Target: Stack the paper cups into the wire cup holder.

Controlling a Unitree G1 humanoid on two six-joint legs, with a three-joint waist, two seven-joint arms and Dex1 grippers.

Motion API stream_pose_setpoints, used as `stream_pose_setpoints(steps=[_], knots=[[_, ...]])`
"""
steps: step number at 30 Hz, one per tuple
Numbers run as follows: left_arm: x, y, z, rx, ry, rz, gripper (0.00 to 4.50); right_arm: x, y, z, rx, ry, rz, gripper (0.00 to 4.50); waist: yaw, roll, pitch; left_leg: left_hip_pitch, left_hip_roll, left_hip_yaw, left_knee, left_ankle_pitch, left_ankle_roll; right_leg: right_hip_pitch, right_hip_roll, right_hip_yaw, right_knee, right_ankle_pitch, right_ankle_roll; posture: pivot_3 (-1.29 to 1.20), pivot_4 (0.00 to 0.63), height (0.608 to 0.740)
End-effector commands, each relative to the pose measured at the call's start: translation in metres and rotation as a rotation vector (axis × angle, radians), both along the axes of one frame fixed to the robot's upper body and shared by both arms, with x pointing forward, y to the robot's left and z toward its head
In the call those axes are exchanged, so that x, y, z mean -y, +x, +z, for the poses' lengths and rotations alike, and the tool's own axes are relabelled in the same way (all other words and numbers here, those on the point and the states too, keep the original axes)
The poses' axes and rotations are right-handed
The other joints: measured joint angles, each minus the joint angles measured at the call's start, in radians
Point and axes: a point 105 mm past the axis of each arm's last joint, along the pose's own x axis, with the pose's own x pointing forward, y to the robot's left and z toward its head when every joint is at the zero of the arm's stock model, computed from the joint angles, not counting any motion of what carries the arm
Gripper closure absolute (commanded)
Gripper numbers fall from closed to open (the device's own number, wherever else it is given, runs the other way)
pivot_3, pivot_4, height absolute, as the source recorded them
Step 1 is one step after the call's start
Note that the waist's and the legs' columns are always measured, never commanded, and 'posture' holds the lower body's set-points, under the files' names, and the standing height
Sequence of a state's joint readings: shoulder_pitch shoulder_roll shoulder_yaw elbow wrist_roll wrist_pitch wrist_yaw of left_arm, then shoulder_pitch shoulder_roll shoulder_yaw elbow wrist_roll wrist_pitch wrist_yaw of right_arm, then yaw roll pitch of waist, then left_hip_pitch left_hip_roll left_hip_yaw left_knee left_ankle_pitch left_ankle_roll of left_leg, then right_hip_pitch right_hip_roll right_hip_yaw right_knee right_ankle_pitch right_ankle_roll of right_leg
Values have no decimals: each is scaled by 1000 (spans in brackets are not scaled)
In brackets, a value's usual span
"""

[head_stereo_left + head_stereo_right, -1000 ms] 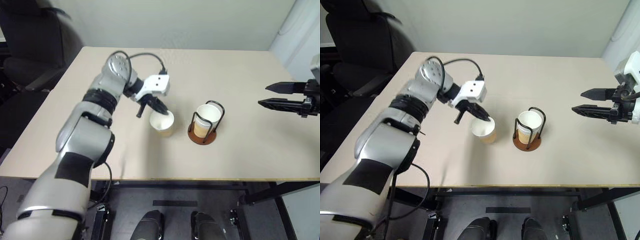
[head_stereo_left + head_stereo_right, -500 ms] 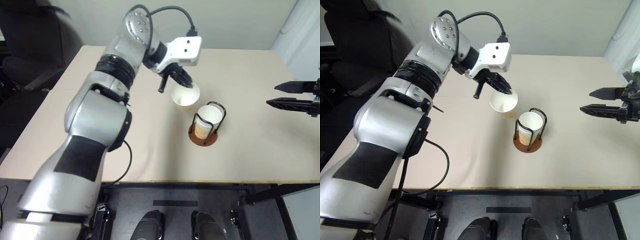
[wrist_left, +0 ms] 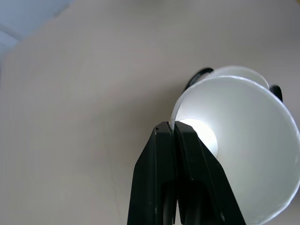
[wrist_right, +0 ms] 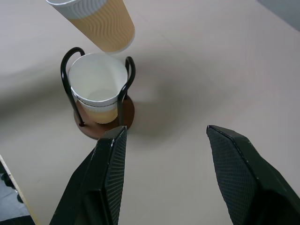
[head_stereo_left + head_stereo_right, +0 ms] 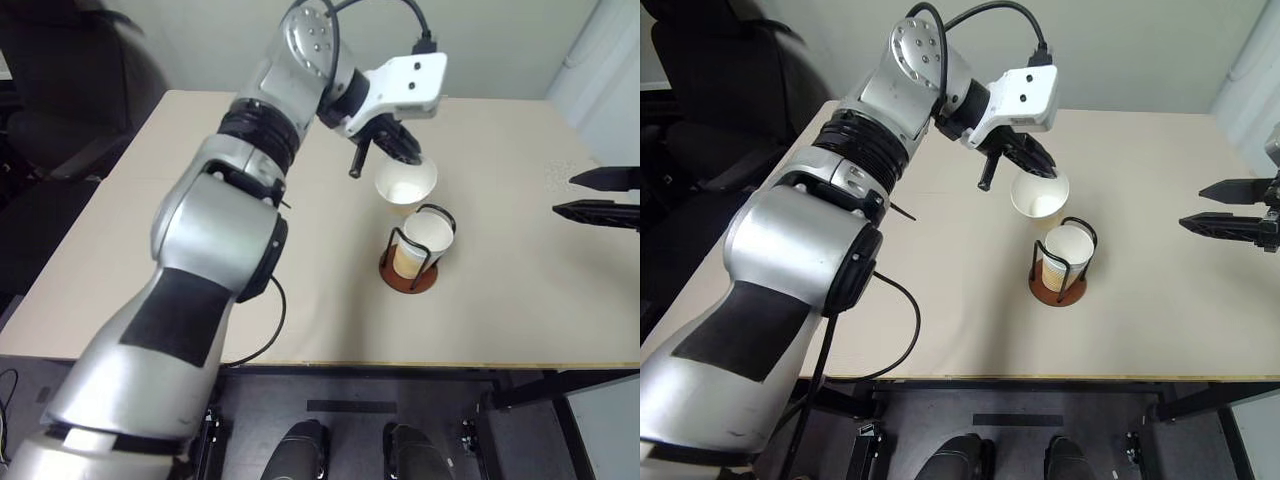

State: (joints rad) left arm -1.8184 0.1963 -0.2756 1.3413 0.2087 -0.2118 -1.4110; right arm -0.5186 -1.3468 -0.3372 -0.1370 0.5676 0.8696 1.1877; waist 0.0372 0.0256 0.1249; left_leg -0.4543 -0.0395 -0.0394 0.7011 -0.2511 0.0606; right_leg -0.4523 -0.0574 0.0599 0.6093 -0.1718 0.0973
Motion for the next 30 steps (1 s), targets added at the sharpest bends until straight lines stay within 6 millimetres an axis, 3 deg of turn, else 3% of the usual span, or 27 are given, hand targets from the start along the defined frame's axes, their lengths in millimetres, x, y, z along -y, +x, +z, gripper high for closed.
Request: stream_pose_setpoints(steps=[1, 6, 30], knots=[[9, -8, 27, 77, -29, -25, 4444, 1, -7, 17, 61, -13, -1, 1788, -1, 0, 0, 0, 0, 0, 0, 0, 0, 0, 0, 0, 0, 0, 0, 0, 150, 740], [16, -14, 35, 87, -48, -47, 4444, 3, -8, 17, 61, -16, -8, 1788, 0, 0, 0, 0, 0, 0, 0, 0, 0, 0, 1, 0, 0, 0, 0, 0, 150, 740], [28, -25, 1, -68, 17, -147, 4444, 7, -11, 18, 52, -29, -22, 1788, 0, 0, 0, 0, 0, 1, 4, 0, 2, 1, 0, 0, 1, 1, 2, 0, 150, 740]])
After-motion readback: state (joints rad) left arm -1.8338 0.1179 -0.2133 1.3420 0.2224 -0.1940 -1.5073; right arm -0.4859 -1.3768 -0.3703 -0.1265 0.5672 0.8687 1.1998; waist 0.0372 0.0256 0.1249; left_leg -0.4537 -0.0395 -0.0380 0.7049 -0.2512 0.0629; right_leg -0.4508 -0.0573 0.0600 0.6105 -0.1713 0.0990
